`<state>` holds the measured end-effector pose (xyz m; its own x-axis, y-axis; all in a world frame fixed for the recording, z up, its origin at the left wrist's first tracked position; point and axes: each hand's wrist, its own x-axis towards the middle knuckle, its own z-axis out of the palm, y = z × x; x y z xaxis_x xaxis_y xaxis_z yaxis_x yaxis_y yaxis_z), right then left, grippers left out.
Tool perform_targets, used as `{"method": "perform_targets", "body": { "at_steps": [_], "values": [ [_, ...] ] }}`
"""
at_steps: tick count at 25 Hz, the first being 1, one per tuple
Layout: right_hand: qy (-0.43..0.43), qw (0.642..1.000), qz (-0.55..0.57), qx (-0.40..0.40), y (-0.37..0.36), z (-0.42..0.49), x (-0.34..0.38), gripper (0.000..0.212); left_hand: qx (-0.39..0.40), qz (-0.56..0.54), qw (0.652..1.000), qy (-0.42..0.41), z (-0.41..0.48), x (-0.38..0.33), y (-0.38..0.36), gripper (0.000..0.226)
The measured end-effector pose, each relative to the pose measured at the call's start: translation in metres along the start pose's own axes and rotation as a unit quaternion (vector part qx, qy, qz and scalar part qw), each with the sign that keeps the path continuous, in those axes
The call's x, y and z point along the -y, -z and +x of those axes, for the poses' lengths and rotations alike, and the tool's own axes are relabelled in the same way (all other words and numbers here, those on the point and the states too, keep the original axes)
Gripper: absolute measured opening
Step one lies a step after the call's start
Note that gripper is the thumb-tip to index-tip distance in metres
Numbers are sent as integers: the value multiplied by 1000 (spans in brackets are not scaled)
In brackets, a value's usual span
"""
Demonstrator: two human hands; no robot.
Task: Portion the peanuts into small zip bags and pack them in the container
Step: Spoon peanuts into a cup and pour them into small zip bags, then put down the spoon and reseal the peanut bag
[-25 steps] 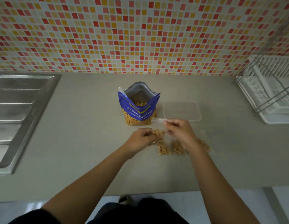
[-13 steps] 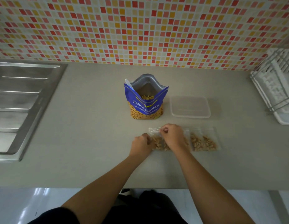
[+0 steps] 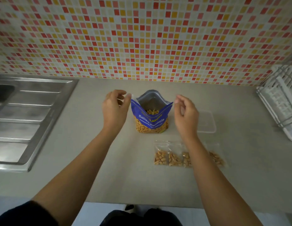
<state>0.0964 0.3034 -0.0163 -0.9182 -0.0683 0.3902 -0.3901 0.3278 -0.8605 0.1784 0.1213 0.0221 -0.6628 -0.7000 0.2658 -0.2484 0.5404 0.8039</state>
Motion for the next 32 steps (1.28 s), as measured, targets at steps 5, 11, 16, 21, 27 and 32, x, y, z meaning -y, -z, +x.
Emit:
{"method": "perform_targets", "body": {
  "at_steps": [5, 11, 16, 21, 27, 32],
  "values": [
    [14, 987, -100, 122, -13, 14, 2, 32, 155, 124, 980, -17, 30, -1, -16, 33],
    [23, 987, -58, 150, -9, 22, -8, 24, 147, 105, 977, -117, 29, -18, 12, 21],
    [23, 985, -44, 163, -9, 24, -14, 27, 137, 210, 931, -266, 26, 2, 54, 17],
    [39, 989, -46, 133, -14, 20, -14, 26, 133, 149, 974, -108, -10, 41, 48, 9],
    [206, 978, 1, 11, -28, -24, 11, 28, 93, -198, 951, 220, -64, 91, 33, 12],
    [256, 958, 11, 130, -74, -96, 32, 33, 114, -147, 939, 291, -76, 144, 40, 8]
  ]
}}
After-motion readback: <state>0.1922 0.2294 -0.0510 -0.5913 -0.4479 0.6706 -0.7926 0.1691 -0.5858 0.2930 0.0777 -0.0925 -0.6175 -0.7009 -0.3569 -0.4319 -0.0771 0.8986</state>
